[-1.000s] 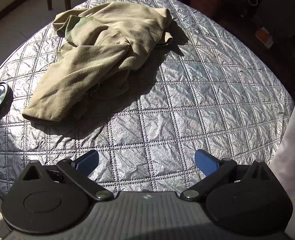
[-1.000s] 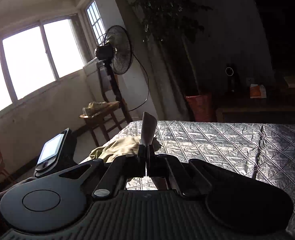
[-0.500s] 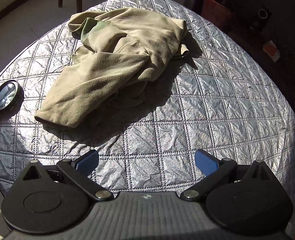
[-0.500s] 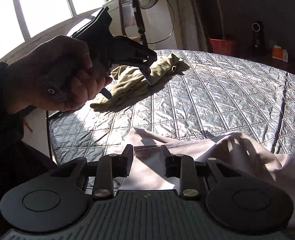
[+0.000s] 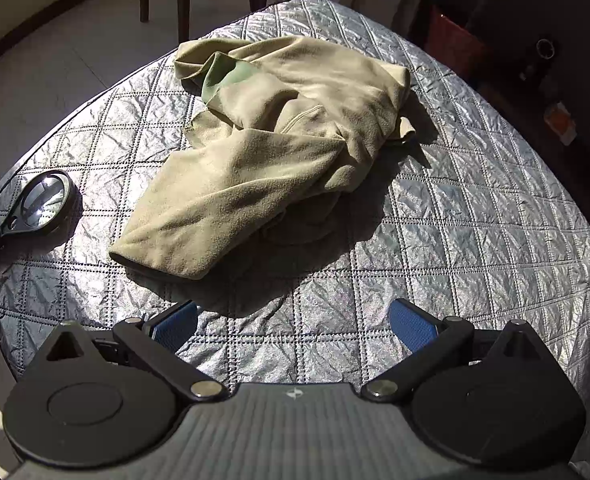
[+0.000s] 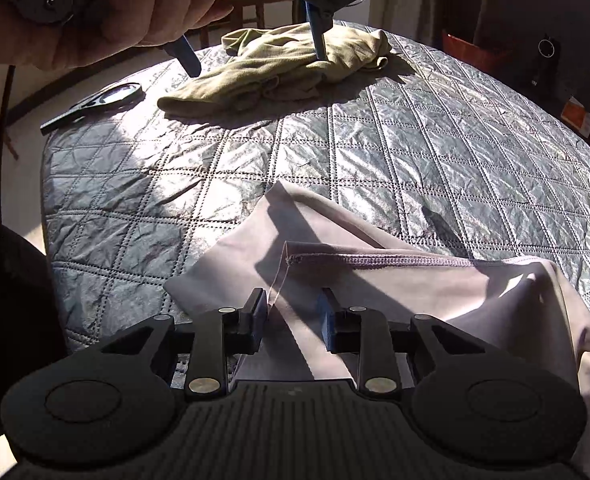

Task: Fold clothes

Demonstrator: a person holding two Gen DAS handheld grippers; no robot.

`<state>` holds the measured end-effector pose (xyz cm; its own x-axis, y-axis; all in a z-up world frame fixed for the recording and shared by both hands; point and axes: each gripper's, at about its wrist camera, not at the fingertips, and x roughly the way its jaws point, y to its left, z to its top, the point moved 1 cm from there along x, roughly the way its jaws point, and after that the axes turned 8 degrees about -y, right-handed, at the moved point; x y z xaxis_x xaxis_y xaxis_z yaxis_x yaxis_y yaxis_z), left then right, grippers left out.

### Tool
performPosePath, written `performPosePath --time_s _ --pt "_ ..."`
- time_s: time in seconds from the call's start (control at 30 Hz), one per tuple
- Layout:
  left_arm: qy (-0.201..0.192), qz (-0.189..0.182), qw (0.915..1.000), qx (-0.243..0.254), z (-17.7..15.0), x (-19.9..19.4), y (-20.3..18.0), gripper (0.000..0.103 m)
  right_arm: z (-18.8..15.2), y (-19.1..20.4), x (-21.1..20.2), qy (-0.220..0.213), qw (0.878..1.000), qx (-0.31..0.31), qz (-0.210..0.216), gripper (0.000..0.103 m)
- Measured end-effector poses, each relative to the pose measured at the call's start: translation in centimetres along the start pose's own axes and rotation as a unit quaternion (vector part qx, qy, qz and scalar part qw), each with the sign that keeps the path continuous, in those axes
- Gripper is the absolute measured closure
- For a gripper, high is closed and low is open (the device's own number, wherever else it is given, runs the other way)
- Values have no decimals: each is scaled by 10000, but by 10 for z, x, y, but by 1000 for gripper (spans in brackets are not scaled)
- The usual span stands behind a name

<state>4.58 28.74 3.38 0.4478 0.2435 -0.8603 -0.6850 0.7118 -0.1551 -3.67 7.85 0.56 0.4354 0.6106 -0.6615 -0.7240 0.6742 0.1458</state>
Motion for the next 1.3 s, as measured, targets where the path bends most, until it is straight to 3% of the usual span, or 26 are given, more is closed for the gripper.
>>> performPosePath --time_s 0.23,0.5,0.67,0.77,0.8,0.87,0.93,1.0,1.1,1.17,1.3 --pt "-9 13 10000 -36 3 0 9 1 7 -1 -8 -385 9988 258 -164 103" --pt "-10 17 10000 -32 3 0 9 1 4 -2 0 -457 9961 759 -3 102" --pt "-10 20 10000 -30 3 0 9 1 1 -3 5 -491 9929 1077 109 85" --pt "31 18 10000 67 0 2 4 1 0 -11 2 -516 9919 1158 48 81" --pt "43 15 9999 111 -2 2 2 1 1 -23 -7 -529 9930 1051 -128 80" --pt "49 -35 9996 285 -6 2 -7 1 1 -47 -23 -555 9938 838 -479 63" --pt "49 -73 9989 457 -10 1 -15 1 4 -63 -35 -545 9950 468 -701 57" --pt "38 -82 9982 599 -12 0 -20 1 10 -65 -35 -457 9966 -226 -651 57" --pt "-44 -12 9989 468 -8 -2 -15 1 18 -48 -17 -388 9943 -979 -144 55" --pt "-66 79 9994 329 -5 -1 -9 1 22 -33 0 -307 9888 -1444 210 59" --pt "16 131 9998 155 -3 5 -3 1 23 4 35 -28 9621 -2610 786 61"
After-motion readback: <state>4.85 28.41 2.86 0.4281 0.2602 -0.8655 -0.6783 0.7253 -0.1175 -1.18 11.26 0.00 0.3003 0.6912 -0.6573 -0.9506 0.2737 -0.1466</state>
